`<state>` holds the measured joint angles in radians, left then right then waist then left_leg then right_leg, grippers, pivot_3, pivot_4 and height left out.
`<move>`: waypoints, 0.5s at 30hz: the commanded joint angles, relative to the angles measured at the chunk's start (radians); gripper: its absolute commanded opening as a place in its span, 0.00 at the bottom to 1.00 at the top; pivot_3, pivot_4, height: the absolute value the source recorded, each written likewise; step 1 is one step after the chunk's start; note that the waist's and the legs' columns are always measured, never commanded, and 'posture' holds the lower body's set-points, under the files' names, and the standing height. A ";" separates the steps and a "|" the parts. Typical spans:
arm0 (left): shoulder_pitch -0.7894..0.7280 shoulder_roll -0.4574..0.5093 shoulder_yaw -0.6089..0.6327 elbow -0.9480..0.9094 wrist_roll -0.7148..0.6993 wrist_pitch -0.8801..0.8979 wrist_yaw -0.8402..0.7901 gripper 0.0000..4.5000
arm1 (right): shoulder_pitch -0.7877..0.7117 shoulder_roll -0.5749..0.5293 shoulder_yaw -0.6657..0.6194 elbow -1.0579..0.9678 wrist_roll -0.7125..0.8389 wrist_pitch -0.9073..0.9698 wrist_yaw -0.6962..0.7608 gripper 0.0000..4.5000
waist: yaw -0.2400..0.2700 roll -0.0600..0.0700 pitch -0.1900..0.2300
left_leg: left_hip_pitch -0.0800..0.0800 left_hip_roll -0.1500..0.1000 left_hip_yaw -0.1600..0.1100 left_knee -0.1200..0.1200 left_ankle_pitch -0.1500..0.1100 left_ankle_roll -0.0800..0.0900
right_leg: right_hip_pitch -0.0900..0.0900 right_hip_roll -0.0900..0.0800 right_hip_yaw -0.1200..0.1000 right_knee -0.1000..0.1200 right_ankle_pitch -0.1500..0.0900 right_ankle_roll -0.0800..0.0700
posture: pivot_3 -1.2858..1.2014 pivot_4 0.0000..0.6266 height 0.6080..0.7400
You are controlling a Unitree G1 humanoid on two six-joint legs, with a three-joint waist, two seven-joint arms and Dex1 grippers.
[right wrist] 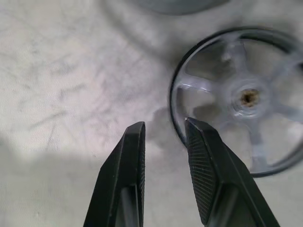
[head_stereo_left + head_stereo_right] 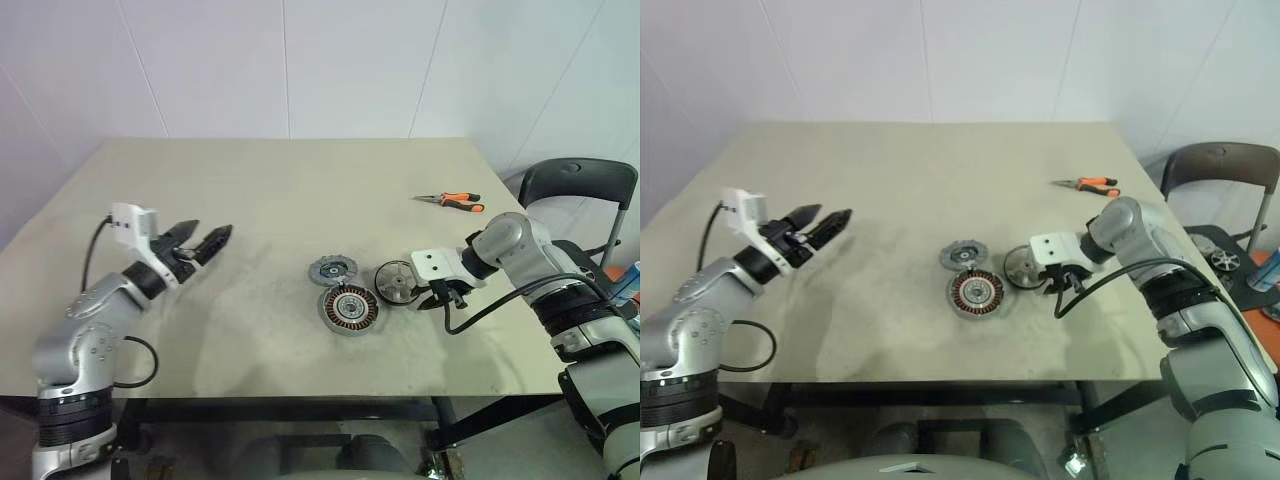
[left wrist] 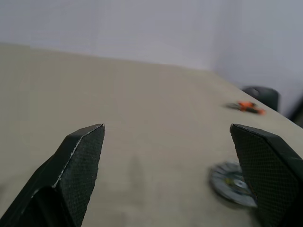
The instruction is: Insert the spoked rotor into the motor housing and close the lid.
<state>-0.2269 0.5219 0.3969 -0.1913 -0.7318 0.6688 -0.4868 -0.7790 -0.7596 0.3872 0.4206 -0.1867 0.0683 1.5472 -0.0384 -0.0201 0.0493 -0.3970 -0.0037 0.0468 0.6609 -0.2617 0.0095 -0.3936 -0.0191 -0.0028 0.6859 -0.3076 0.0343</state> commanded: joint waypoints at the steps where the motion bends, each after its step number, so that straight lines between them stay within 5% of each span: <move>1: 0.016 0.027 0.051 0.007 -0.007 -0.012 -0.007 1.00 | -0.009 0.008 -0.078 -0.157 0.095 0.136 -0.004 0.30 | 0.000 0.000 0.000 | 0.000 0.000 0.000 0.000 0.000 0.000 | 0.000 0.000 0.000 0.000 0.000 0.000 | 0.52 0.00 1.00; 15: 0.174 -0.029 0.037 0.054 0.041 -0.058 -0.020 1.00 | 0.119 0.249 -0.305 -0.397 0.264 0.493 -0.508 0.30 | 0.027 0.000 -0.001 | -0.002 0.000 0.002 -0.004 -0.002 -0.002 | -0.003 -0.002 0.000 -0.002 0.000 0.000 | 0.52 0.00 1.00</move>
<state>-0.0500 0.4882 0.4210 -0.1283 -0.6962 0.6380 -0.4988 -0.6685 -0.5166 0.1029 0.0831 0.0519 0.5383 1.0757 -0.0114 -0.0205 0.0486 -0.3989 -0.0045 0.0489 0.6554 -0.2636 0.0076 -0.3971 -0.0219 -0.0031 0.6830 -0.3076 0.0341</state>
